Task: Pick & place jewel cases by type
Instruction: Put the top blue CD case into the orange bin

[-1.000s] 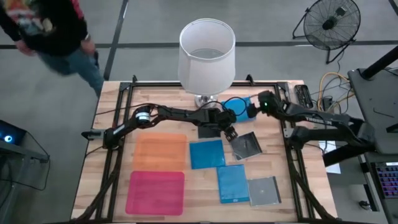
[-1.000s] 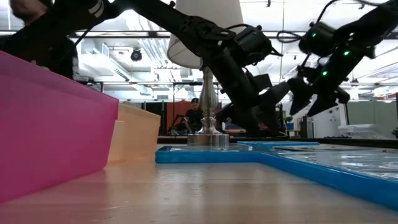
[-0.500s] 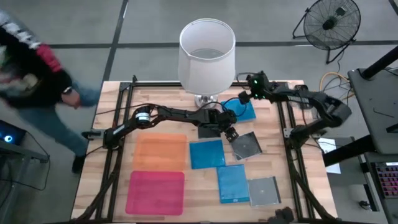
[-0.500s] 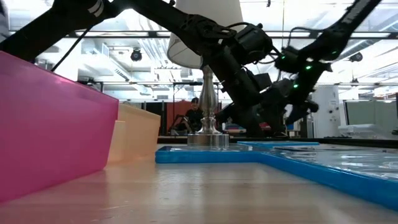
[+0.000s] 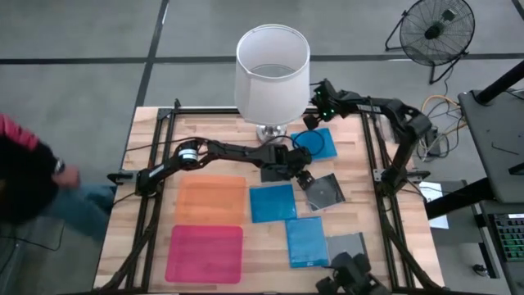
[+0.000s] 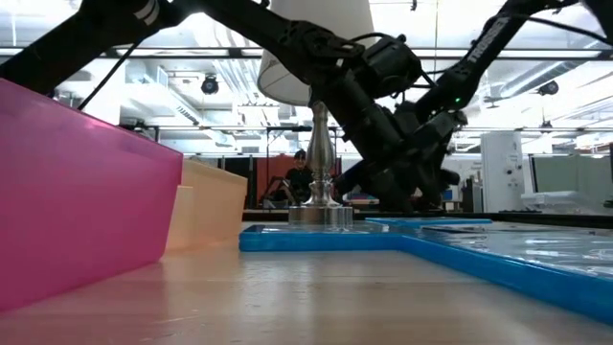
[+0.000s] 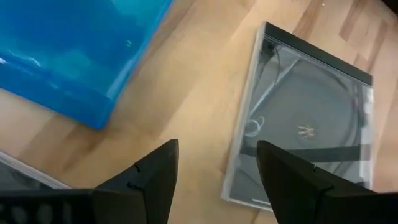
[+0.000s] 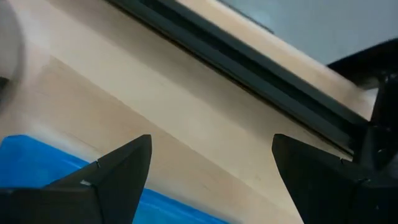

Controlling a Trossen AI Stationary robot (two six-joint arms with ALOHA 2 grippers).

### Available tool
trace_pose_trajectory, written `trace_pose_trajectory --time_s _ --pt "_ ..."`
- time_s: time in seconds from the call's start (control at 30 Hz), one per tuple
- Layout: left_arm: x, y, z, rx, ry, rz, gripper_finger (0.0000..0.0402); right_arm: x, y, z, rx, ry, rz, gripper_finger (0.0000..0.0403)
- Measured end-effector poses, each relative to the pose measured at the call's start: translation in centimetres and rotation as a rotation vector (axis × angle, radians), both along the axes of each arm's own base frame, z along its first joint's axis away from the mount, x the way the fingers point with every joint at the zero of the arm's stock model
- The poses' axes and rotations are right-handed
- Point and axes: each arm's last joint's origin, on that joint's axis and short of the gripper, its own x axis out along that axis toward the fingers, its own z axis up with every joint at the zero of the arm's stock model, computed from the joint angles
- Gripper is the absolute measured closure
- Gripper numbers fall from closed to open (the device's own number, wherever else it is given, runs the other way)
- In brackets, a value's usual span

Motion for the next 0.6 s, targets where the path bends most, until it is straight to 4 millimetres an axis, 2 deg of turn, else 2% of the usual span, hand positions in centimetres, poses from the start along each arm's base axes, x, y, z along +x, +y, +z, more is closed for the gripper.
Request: trace_pose_trajectory --time_s 0.23,0.6 --pt "0.0 -0.1 0.0 -0.062 -0.008 0.063 0.0202 -0.3 0.1 -1.0 0.042 0.029 -0.013 0.0075" --pt "0.4 -0.3 0.3 -0.059 -0.062 0.072 0.0202 -0.7 0.6 -2.1 0.066 0.046 -0.038 0.0075"
